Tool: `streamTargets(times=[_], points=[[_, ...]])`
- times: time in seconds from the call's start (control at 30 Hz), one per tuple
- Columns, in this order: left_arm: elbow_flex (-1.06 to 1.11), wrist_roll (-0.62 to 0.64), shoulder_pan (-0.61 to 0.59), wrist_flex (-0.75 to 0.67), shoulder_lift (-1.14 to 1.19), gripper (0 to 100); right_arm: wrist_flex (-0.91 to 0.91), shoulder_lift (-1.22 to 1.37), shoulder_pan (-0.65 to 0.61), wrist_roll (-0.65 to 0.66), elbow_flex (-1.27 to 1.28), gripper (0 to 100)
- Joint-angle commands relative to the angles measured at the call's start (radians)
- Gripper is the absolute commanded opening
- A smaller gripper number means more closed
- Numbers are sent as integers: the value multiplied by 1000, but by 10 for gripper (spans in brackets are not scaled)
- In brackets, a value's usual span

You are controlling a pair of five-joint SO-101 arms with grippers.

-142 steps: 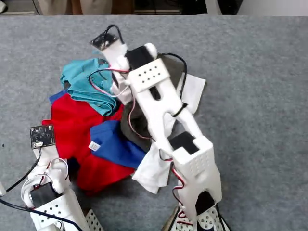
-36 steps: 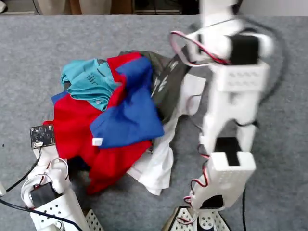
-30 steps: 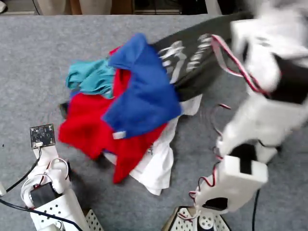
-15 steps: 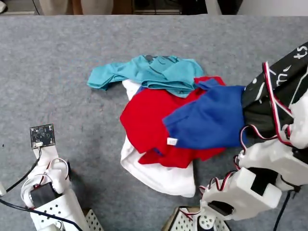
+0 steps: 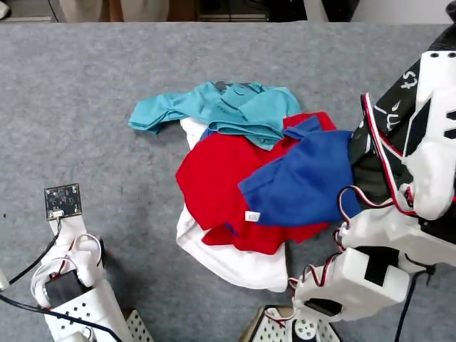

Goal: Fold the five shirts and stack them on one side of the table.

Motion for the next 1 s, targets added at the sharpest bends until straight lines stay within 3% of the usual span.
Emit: streamTargets(times=[0.0,0.2,0.33,0.53,0.7,0.8,0.97], points=[[11,-3,15,5,-7,90,21,-39,-5,2,70,4],[-5,-3,60,-68,-8,91,31,-41,-1,2,216,4],[-178,11,46,-158,-5,91,31,-38,21,2,265,4],[-459,23,204,-180,88,95,25,-33,48,2,348,4],[-761,187,327,-160,536,213,25,-33,50,0,407,4],[-1059,304,437,-35,901,232,25,-33,50,0,426,4],[-1484,367,666,149,1403,236,26,-33,54,0,426,4]])
